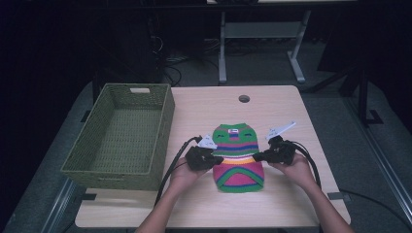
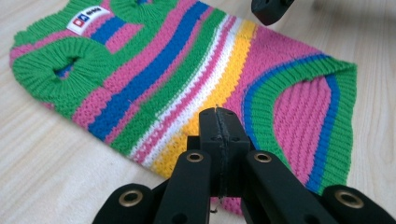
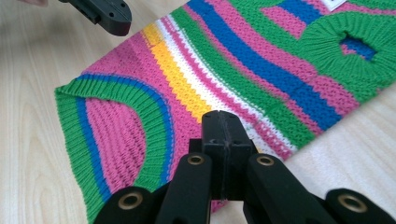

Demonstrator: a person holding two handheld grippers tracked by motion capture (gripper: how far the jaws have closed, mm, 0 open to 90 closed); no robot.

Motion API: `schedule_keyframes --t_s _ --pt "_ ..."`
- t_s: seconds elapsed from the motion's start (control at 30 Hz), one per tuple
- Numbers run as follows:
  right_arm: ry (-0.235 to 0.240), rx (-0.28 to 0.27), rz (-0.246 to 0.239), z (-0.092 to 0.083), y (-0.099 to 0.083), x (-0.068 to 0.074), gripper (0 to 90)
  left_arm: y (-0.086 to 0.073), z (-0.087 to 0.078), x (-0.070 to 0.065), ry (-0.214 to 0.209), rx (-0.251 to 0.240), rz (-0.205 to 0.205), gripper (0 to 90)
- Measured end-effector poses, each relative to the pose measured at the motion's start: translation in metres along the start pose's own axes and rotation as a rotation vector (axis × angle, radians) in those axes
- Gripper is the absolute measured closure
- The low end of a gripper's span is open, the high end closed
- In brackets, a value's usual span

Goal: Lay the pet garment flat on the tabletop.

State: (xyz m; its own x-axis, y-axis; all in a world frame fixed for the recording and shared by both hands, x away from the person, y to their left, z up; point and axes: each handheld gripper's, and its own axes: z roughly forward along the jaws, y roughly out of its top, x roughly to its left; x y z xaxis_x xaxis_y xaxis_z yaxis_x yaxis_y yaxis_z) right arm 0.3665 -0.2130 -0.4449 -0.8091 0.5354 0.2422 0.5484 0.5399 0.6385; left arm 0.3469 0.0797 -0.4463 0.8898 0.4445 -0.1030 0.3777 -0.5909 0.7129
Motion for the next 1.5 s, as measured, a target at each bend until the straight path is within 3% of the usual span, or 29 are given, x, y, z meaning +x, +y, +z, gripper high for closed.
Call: schedule_keyframes --t_s 0.23,0.33,0.67,1.3,1.43,1.5 --pt "-0.028 0.063 -0.011 0.005 -0.006 0.005 89.8 0.0 0.007 -0.004 -0.008 0.047 0.019 90.0" --pt "-0.03 0.085 -0.018 0.01 -0.007 0.006 89.8 -0.002 0.013 -0.001 -0.003 0.109 0.003 90.0" --pt "-0.014 0.077 -0.031 0.022 -0.002 0.011 89.8 -0.007 0.007 0.011 0.028 0.115 -0.027 90.0" --pt "0.018 0.057 0.004 0.023 -0.004 0.005 89.5 -0.008 0.008 0.009 0.032 0.104 -0.036 89.8" --pt "0.042 0.003 0.016 0.018 -0.003 0.005 79.9 -0.007 0.003 0.007 0.029 0.088 -0.027 84.2" --pt "0.026 -0.008 0.011 0.016 -0.002 0.007 75.0 -0.008 0.0 0.005 0.038 0.065 -0.028 80.7"
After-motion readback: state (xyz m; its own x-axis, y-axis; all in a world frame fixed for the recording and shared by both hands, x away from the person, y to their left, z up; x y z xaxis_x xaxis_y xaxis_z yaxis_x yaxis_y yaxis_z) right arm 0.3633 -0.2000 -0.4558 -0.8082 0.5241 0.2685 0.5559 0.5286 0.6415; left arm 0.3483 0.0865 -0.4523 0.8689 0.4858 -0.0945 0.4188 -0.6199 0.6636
